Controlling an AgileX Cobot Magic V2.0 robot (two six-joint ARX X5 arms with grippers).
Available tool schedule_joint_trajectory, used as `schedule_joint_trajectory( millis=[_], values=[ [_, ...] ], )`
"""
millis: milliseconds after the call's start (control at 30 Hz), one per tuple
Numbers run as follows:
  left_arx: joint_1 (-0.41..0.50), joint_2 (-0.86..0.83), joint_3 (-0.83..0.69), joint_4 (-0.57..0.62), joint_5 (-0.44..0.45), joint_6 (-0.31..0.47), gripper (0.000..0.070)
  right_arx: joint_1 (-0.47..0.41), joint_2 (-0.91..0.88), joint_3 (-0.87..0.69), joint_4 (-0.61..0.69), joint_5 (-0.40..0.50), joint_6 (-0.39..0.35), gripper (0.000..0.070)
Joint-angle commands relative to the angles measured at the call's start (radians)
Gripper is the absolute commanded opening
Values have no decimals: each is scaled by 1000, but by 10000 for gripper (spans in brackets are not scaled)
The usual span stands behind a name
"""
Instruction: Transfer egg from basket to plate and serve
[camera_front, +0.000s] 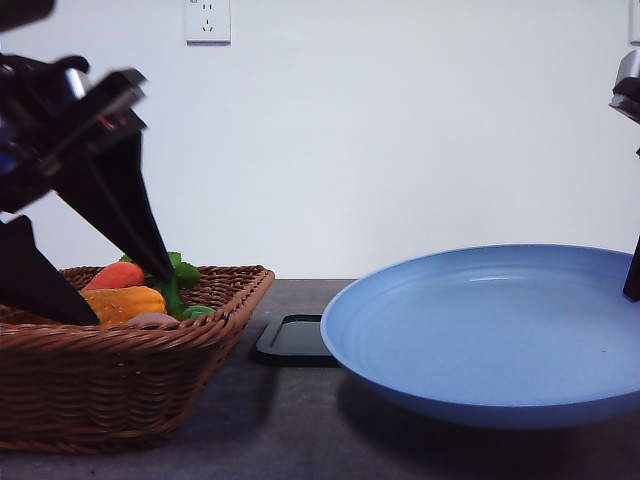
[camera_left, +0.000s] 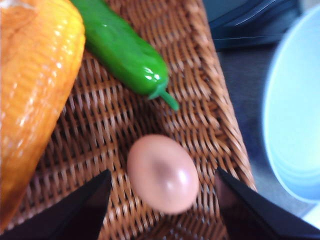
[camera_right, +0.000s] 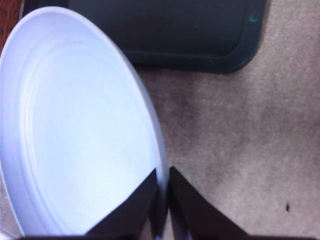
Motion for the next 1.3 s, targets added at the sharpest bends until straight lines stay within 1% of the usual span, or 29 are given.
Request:
schedule_joint_trajectory(
  millis=[0,233,533,867,1033,1167,1267],
  values=[
    [-15,32,30,13,-7,-7,424,1,3,0,7,-3,-7,0],
    [-40,124,56,5,-10,-13,424,1,3,0,6,-4,-7,0],
    [-72,170,56,6,-11,-15,419,1,3,0,6,-4,-7,0],
    [-75,178,56,2,-26,14,311,1,3,0,6,-4,-8,0],
    [-75,178,56,2,-41,15,296,1,3,0,6,-4,-9,0],
    [-74,178,57,0,-43,18,246,1,3,0,6,-4,-11,0],
    [-74,178,77,-37,-43,25,238,1,3,0,6,-4,-11,0]
  ],
)
